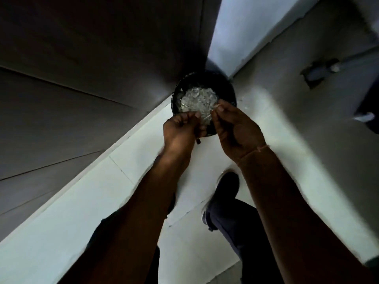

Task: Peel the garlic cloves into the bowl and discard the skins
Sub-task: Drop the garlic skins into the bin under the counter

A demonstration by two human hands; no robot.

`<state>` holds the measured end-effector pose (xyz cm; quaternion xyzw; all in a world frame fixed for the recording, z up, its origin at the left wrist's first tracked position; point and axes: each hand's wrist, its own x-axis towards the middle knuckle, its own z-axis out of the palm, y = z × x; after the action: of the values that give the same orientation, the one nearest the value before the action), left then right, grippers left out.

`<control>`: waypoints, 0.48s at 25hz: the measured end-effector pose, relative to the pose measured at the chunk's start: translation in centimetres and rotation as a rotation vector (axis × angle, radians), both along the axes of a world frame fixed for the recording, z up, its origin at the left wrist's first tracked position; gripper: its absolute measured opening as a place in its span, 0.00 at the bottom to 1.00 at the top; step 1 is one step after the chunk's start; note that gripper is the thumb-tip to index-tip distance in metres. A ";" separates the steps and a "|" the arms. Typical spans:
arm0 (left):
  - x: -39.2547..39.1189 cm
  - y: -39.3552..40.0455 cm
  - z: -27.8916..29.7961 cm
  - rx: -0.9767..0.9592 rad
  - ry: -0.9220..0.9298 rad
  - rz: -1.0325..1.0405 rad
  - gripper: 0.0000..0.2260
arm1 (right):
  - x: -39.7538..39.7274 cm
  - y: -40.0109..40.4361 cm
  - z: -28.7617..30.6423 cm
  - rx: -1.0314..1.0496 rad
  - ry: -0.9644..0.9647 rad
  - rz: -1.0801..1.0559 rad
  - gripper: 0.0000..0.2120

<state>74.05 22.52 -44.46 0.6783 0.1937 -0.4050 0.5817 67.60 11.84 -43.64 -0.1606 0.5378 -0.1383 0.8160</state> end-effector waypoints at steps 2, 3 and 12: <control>1.6 -0.6 -2.4 0.053 -0.019 -0.010 0.05 | 1.5 0.1 -2.3 -0.115 0.078 0.031 0.10; 2.4 -0.9 -3.4 0.081 -0.038 -0.022 0.05 | 1.9 0.2 -3.2 -0.198 0.119 0.053 0.09; 4.3 -1.8 -4.8 0.136 -0.183 -0.158 0.14 | 2.1 0.6 -4.9 -1.138 0.438 0.428 0.04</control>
<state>78.33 20.71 -49.30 0.7634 0.1130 -0.3718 0.5160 69.71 12.48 -48.58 -0.6964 0.4904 -0.2003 0.4842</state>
